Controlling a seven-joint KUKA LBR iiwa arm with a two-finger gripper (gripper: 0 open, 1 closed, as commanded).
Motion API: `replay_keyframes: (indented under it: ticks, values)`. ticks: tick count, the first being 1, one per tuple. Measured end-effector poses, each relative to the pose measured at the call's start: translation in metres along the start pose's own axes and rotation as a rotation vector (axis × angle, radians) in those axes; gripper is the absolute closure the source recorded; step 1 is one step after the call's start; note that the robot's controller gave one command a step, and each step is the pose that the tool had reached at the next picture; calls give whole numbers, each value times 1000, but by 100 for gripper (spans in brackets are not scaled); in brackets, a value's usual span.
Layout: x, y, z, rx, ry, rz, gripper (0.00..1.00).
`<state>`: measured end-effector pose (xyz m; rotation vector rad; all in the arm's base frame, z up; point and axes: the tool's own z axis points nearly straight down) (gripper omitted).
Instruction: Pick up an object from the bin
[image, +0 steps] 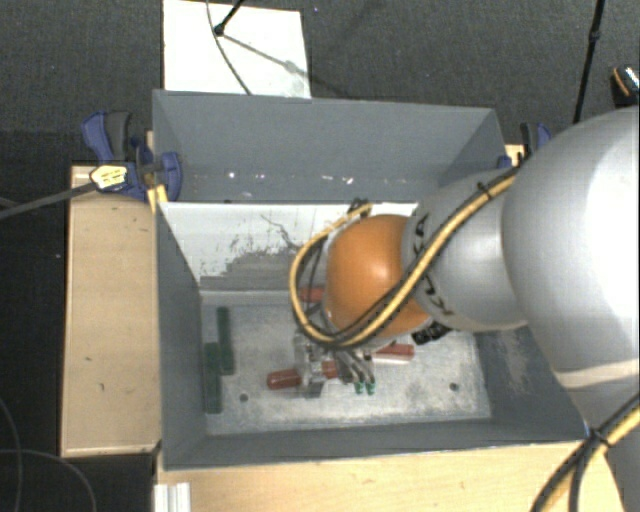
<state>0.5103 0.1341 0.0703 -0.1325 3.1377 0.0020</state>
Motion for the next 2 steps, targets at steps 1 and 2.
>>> replay_keyframes:
  ticks: [1, 2]
  values:
    - [3, -3, -156, 0, -9, -69, 100]
    - [26, -58, -302, 3, -9, -335, 100]
